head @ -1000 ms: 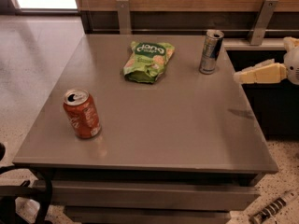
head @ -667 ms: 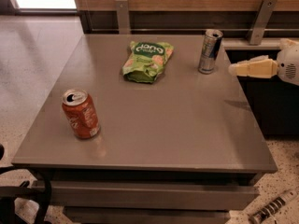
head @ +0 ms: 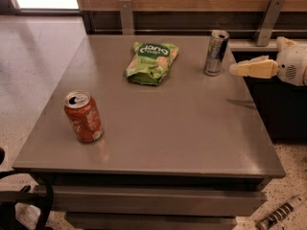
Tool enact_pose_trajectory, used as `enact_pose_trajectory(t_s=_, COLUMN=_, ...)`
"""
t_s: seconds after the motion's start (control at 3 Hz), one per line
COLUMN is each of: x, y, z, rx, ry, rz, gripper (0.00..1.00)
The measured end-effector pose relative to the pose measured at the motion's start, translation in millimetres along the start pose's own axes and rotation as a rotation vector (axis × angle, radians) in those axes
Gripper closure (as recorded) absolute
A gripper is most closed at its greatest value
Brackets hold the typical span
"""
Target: Move redbull can near coke can
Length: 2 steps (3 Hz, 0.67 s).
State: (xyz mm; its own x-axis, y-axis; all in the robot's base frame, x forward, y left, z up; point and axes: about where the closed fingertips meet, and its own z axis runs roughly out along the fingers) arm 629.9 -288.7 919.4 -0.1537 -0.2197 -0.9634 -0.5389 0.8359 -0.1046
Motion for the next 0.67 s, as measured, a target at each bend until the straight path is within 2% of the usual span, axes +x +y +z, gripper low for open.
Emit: enact_pose_trajectory(t_s=0.67, x=3.4, y=-7.6, z=50.8, rx=-0.132, ry=-0.116, rz=-0.01, gripper=0.0)
